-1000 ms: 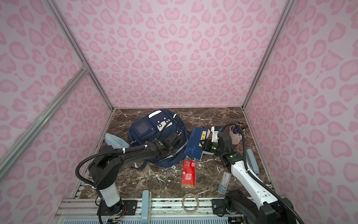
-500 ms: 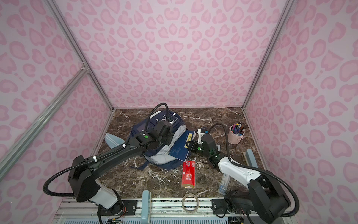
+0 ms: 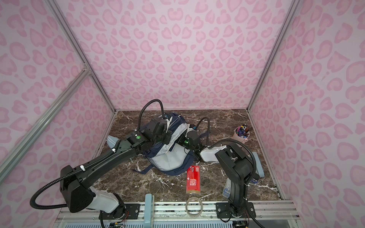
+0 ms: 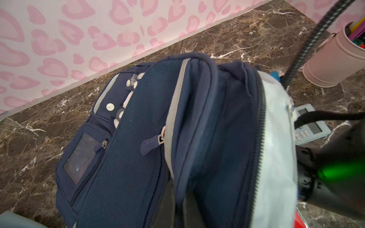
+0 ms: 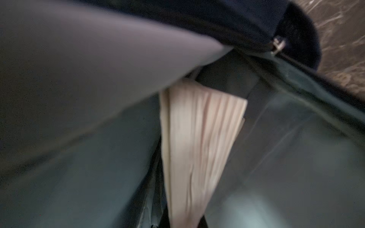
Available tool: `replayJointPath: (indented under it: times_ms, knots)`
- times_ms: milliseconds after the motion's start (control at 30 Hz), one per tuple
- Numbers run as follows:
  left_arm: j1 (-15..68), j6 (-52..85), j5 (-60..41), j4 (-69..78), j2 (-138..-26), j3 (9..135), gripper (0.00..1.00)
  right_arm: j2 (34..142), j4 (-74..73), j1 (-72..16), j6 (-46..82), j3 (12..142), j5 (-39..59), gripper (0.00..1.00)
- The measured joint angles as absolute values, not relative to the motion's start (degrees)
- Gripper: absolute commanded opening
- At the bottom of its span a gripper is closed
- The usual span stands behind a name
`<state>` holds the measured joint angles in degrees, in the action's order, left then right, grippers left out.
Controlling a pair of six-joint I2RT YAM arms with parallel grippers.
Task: Pack the student bag
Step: 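Lower the book into the backpack with the right gripper while the left holds the opening, then release the book and withdraw the right gripper from the backpack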
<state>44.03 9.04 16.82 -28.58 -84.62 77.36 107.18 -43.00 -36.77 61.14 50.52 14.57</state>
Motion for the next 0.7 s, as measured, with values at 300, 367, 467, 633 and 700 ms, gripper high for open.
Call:
replayJointPath:
  times_ms: [300, 367, 467, 633, 700]
  knots:
    - [42.81, 9.06, 14.44, -27.97, -83.31, 75.46, 0.03, 118.34, -43.2, -39.29, 64.07, 60.69, 15.25, 0.46]
    - [41.98, 9.15, 13.74, -27.68, -83.59, 75.46, 0.04, 120.81, -43.83, -39.55, 65.47, 62.0, 16.14, 0.56]
    - [40.38, 10.31, 11.99, -27.05, -85.1, 75.46, 0.04, 120.16, -46.04, -39.64, 66.89, 59.96, 16.36, 0.65]
    - [39.72, 12.03, 9.63, -25.47, -86.94, 74.83, 0.04, 112.97, -40.1, -39.22, 64.75, 54.28, 14.37, 0.77]
    - [39.68, 12.88, 8.58, -24.64, -88.07, 74.94, 0.04, 109.01, -38.96, -38.74, 63.22, 51.88, 13.96, 0.77]
